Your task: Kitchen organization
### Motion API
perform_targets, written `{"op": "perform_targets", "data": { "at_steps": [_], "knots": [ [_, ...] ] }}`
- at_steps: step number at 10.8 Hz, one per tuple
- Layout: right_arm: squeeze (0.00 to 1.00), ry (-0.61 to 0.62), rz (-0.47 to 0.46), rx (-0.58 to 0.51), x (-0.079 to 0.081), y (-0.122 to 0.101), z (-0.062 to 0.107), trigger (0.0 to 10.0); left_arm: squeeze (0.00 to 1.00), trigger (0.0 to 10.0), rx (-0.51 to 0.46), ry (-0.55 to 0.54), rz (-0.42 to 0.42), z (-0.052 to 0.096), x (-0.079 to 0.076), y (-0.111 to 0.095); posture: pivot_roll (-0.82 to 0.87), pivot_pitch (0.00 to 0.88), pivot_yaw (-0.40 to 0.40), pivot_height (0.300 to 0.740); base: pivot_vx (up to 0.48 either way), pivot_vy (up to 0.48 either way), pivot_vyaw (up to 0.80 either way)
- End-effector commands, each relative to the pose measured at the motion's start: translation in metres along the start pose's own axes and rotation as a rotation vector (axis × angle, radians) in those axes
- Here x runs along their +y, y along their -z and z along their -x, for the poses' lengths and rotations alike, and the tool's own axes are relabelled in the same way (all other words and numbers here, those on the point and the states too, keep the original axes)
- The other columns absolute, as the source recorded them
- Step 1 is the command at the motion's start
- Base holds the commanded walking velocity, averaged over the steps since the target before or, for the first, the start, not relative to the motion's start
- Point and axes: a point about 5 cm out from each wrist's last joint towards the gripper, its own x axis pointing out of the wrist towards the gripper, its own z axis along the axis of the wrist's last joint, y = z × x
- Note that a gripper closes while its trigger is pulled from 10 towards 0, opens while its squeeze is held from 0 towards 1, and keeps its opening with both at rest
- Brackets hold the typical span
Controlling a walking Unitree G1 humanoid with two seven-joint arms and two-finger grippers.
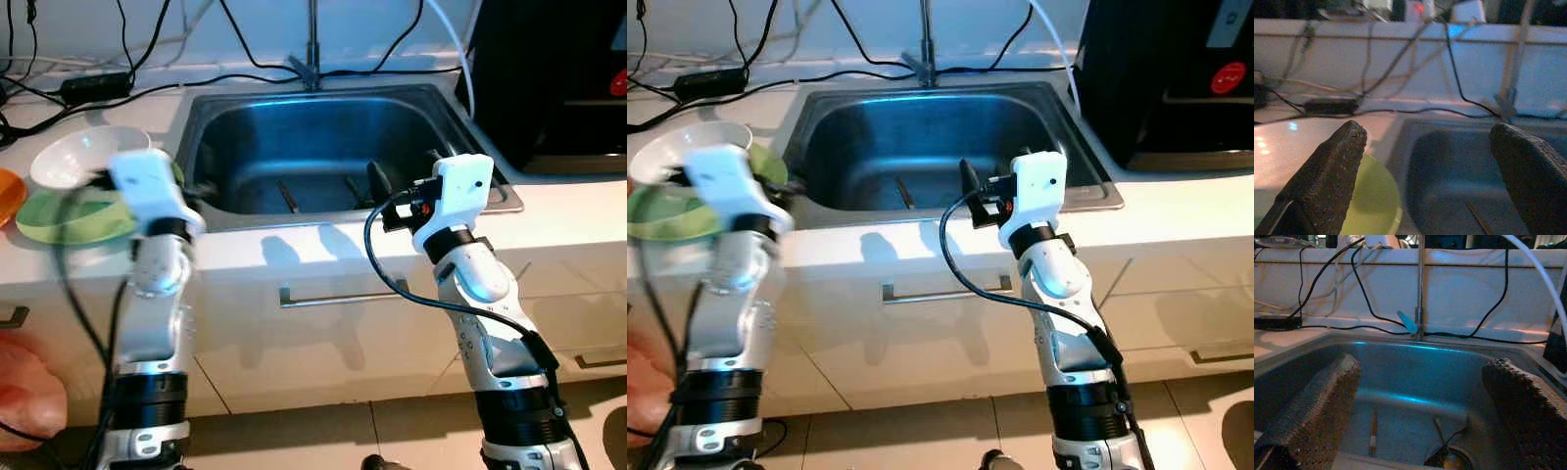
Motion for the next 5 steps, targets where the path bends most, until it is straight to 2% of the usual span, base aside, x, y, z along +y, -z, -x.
{"op": "perform_targets", "data": {
  "at_steps": [1,3,5],
  "knots": [
    [0.00,-0.023,0.002,-0.046,0.0032,-0.0135,-0.0023,10.0,0.00,10.0,-0.010,-0.044,-0.026,0.0026,0.0070,-0.0023,0.03,0.047,0.027,0.740,0.000,0.000,0.00],
    [0.00,-0.045,0.017,-0.073,0.0048,-0.0228,-0.0035,10.0,0.00,10.0,-0.050,-0.030,-0.039,0.0025,0.0021,-0.0119,0.02,0.052,0.024,0.740,0.349,0.000,0.00],
    [0.00,-0.049,0.020,-0.071,0.0054,-0.0232,-0.0031,10.0,0.00,10.0,-0.042,-0.030,-0.044,0.0025,0.0009,-0.0107,0.02,0.056,0.024,0.740,0.469,0.000,0.00]
  ]
}}
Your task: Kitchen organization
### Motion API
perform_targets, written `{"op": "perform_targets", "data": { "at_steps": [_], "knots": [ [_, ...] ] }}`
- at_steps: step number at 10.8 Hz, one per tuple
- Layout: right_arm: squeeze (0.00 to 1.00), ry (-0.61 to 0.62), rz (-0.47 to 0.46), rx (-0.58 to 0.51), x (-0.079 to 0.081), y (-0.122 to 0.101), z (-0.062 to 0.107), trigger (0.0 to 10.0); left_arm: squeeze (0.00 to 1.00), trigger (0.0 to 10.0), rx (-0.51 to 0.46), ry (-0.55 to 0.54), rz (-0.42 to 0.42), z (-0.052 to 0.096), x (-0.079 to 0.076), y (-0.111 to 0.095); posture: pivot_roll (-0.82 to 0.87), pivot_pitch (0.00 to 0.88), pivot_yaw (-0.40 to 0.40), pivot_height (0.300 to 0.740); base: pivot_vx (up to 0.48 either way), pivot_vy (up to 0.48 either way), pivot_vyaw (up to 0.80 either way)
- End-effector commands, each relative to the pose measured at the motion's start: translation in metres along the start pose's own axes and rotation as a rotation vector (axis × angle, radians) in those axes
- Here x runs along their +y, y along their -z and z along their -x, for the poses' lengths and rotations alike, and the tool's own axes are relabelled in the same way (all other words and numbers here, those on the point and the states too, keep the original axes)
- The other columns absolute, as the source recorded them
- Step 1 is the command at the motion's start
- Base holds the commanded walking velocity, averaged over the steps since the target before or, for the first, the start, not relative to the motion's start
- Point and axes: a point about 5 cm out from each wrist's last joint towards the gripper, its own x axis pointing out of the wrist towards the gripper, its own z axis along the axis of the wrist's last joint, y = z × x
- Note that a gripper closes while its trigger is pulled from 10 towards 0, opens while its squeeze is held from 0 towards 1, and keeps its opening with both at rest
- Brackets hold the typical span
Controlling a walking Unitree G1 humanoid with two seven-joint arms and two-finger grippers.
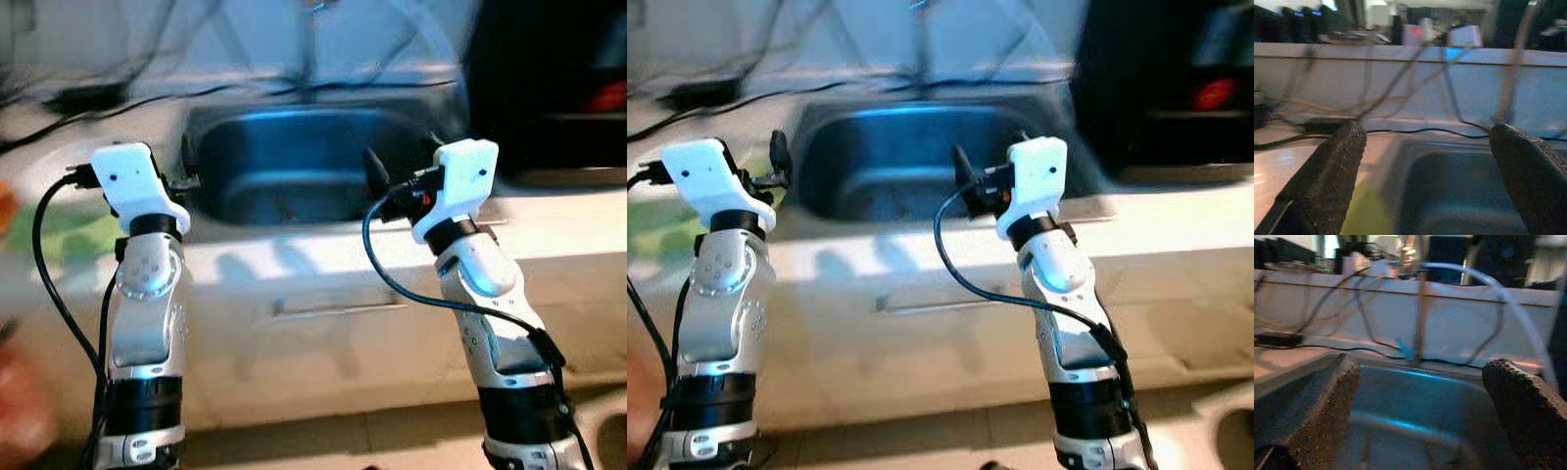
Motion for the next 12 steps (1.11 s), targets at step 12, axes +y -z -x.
{"op": "perform_targets", "data": {
  "at_steps": [12],
  "knots": [
    [0.00,-0.022,0.018,0.028,0.003,0.005,0.006,10.0,0.00,10.0,-0.007,-0.101,-0.135,-0.004,0.008,-0.005,0.01,0.062,0.032,0.740,0.139,0.000,0.00]
  ]
}}
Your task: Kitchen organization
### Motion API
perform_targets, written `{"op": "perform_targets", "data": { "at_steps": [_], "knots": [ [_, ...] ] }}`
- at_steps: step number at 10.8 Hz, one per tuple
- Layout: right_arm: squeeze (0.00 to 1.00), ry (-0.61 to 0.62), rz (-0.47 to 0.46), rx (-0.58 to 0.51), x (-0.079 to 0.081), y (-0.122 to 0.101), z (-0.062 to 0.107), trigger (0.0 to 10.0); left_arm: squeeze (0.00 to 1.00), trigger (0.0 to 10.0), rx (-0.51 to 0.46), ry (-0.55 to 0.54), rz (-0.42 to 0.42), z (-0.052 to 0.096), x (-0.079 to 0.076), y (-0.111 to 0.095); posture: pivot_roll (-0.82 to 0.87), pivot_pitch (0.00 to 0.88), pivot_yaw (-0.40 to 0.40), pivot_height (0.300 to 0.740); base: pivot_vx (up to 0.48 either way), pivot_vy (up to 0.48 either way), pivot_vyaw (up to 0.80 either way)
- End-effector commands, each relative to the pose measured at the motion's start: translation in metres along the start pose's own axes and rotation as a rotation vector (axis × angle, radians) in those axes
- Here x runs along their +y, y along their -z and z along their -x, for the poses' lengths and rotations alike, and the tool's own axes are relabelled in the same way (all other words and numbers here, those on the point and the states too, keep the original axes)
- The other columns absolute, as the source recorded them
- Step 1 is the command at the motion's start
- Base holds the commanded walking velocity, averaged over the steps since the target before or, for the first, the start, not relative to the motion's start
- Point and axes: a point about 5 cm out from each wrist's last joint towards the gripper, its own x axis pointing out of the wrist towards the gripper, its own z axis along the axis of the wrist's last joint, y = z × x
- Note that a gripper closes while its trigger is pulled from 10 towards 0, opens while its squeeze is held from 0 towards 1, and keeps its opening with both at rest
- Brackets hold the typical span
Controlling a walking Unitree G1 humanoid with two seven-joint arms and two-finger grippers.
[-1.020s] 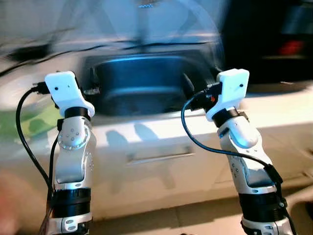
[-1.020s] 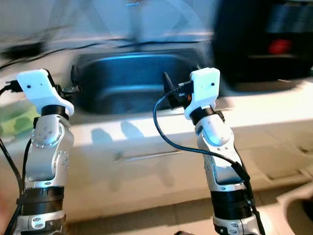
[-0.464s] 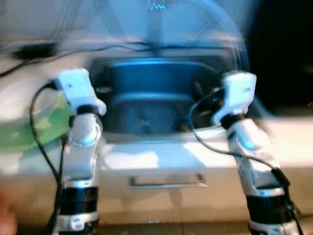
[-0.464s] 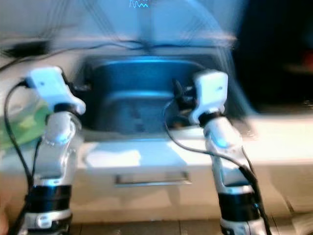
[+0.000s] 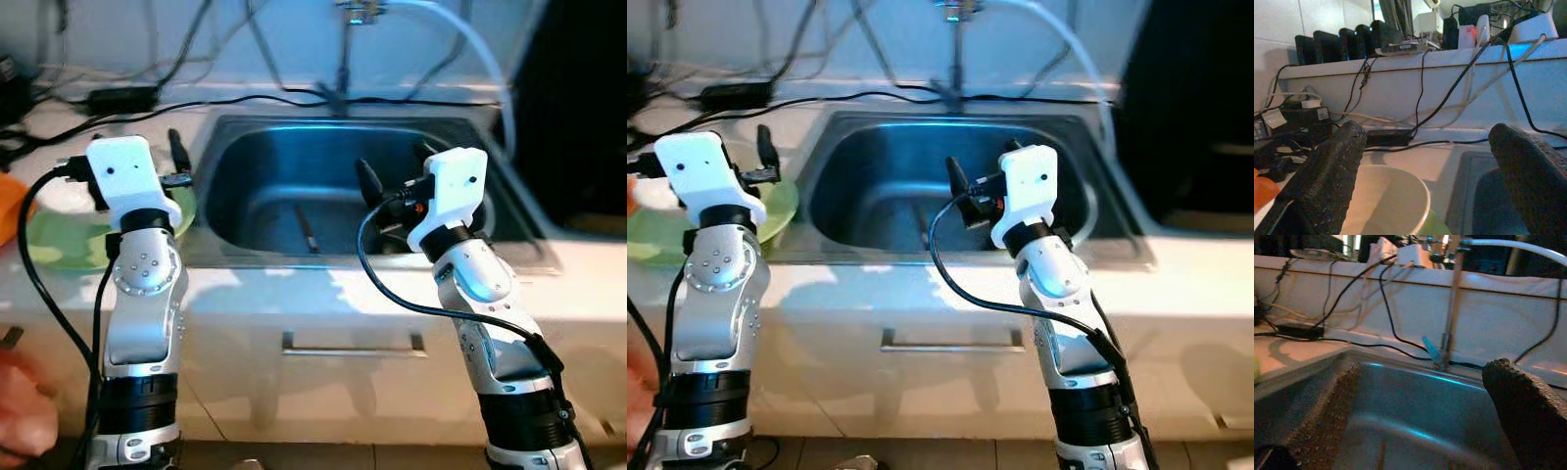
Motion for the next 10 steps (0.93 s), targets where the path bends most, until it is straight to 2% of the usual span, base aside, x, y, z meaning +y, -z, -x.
{"op": "perform_targets", "data": {
  "at_steps": [1,4,6,8,10],
  "knots": [
    [0.00,-0.008,-0.003,-0.008,-0.0010,-0.0032,0.0019,10.0,0.00,10.0,0.021,-0.016,-0.011,-0.0022,0.0010,0.0025,0.01,0.062,0.034,0.740,0.000,0.000,0.00],
    [0.00,-0.046,-0.005,-0.007,0.0057,-0.0025,0.0030,10.0,0.00,10.0,0.053,-0.026,-0.026,-0.0064,0.0050,0.0075,0.02,0.060,0.034,0.740,0.000,0.000,0.00],
    [0.00,-0.051,-0.004,-0.007,0.0075,-0.0021,0.0030,10.0,0.00,10.0,0.055,-0.032,-0.031,-0.0098,0.0084,0.0077,0.02,0.059,0.036,0.740,0.000,0.000,0.72],
    [0.00,-0.051,-0.007,-0.009,0.0076,-0.0024,0.0031,10.0,0.00,10.0,0.060,-0.034,-0.036,-0.0100,0.0092,0.0082,0.02,0.056,0.037,0.740,0.000,0.000,0.28],
    [0.00,-0.054,0.002,-0.010,0.0088,-0.0026,0.0036,10.0,0.00,10.0,0.064,-0.035,-0.039,-0.0116,0.0098,0.0090,0.02,0.058,0.039,0.740,0.000,0.000,0.80]
  ]
}}
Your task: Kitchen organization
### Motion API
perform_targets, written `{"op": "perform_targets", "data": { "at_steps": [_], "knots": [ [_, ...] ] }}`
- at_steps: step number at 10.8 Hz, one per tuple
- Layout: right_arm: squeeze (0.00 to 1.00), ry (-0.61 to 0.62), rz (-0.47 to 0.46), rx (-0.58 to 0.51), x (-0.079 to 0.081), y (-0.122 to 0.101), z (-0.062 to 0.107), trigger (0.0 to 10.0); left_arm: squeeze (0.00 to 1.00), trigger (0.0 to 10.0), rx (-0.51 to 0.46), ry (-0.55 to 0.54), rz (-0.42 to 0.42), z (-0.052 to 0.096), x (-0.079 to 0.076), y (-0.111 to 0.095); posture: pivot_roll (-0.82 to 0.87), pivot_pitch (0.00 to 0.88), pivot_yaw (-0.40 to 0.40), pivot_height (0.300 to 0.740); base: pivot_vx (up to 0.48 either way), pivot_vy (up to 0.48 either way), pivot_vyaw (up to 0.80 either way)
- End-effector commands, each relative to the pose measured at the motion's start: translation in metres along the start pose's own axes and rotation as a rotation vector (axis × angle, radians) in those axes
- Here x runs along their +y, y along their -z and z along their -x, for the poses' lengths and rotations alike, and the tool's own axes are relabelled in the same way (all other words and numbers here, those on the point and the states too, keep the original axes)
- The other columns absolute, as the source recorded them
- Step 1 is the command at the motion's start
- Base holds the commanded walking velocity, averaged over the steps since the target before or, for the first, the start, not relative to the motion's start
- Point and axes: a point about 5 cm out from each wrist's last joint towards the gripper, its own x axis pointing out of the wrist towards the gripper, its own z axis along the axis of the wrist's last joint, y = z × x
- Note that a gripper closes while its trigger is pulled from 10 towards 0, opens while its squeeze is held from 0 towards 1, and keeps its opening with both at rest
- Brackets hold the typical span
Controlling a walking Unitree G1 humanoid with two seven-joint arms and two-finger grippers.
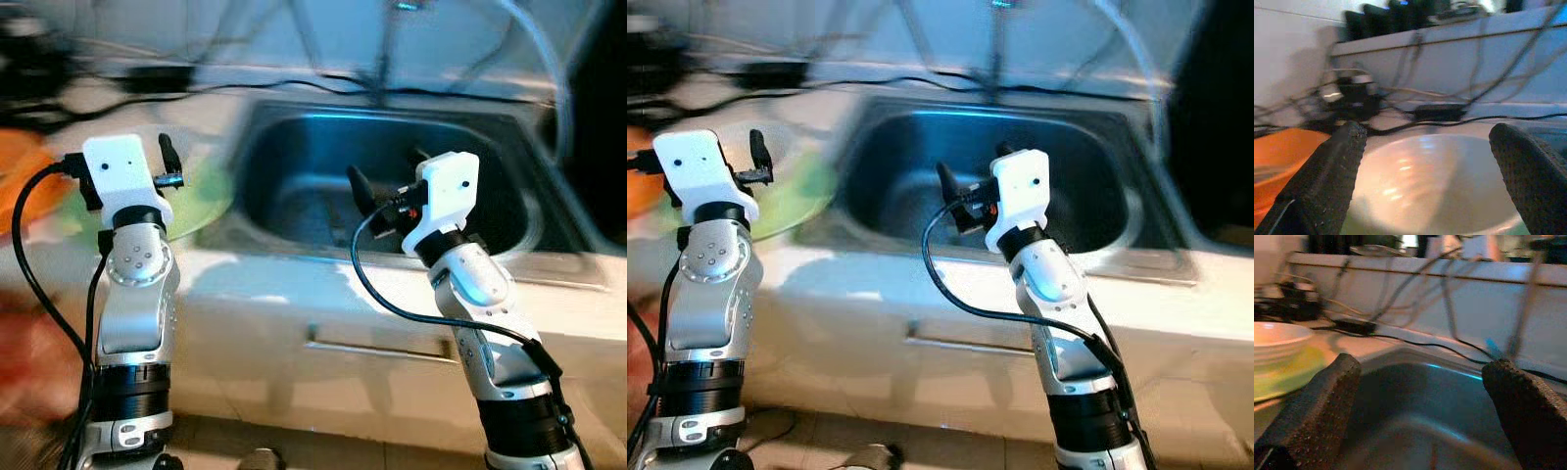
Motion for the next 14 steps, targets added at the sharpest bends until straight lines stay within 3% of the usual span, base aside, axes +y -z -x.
{"op": "perform_targets", "data": {
  "at_steps": [1,5,9,14],
  "knots": [
    [0.00,-0.005,-0.006,-0.009,0.001,-0.002,0.001,10.0,0.00,10.0,0.017,-0.010,-0.007,-0.001,0.002,0.002,0.02,0.061,0.040,0.740,0.000,0.000,0.79],
    [0.00,0.012,-0.024,-0.002,0.000,-0.002,0.001,10.0,0.00,10.0,0.069,0.037,0.035,-0.003,-0.001,0.010,0.02,0.070,0.037,0.740,0.000,0.000,0.28],
    [0.00,0.021,-0.037,0.006,-0.001,-0.002,0.001,10.0,0.00,10.0,0.104,0.087,0.069,-0.009,-0.003,0.014,0.01,0.071,0.040,0.740,0.000,0.000,-0.66],
    [0.00,0.018,-0.025,0.005,-0.001,-0.002,0.003,10.0,0.00,10.0,0.101,0.036,0.083,-0.010,0.005,0.014,0.01,0.072,0.038,0.740,0.199,0.124,0.00]
  ]
}}
